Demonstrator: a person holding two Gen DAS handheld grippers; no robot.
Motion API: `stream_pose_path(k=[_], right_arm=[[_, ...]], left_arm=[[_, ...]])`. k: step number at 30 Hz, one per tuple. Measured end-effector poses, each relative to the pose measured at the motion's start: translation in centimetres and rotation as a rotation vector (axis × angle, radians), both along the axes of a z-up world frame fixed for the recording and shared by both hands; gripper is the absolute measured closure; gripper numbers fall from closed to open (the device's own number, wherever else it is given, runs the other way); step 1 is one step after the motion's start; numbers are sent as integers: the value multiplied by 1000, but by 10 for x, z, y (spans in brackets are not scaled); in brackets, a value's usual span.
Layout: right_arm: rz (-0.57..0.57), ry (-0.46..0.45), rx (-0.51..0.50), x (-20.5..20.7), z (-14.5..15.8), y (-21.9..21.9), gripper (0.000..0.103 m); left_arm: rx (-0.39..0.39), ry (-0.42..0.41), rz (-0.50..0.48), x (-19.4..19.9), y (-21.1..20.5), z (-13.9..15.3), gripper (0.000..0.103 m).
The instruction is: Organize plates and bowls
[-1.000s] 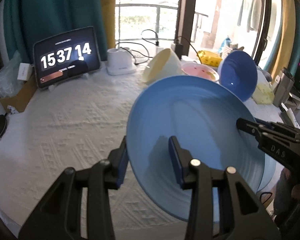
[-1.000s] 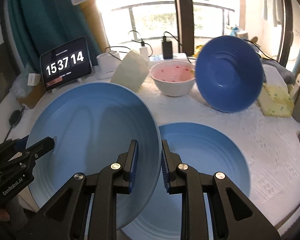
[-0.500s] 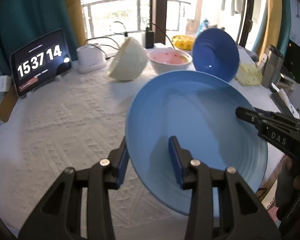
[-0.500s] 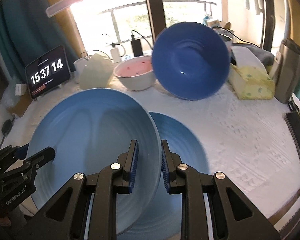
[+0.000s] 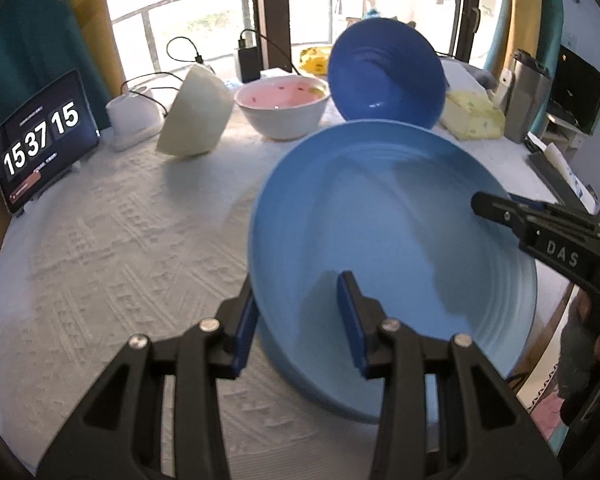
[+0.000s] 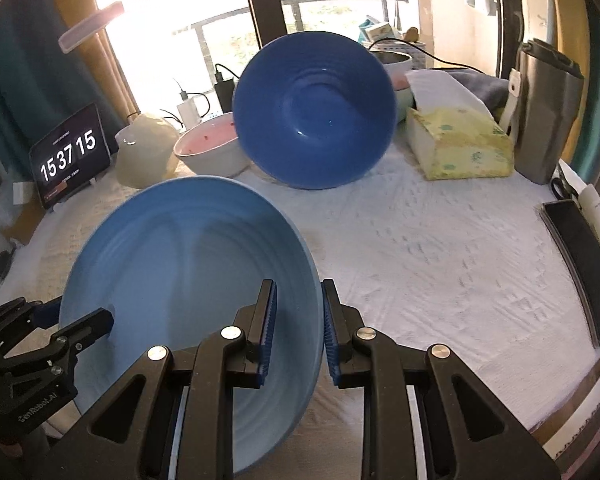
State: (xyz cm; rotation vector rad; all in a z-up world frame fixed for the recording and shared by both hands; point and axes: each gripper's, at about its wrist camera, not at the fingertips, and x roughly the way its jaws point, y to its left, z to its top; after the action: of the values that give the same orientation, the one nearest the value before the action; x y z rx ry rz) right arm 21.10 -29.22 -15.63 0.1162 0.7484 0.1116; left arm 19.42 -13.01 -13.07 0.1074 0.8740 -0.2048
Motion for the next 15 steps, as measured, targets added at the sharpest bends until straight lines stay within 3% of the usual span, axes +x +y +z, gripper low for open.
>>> stream_pose_path(k=[11, 15], right_arm=[[6, -9, 30, -4, 1, -14, 79], [-12, -8, 28, -7, 0, -21, 76]], left_arm=[[14, 43, 10, 1, -6, -6, 60], [1, 23, 20, -3, -3, -2, 57]])
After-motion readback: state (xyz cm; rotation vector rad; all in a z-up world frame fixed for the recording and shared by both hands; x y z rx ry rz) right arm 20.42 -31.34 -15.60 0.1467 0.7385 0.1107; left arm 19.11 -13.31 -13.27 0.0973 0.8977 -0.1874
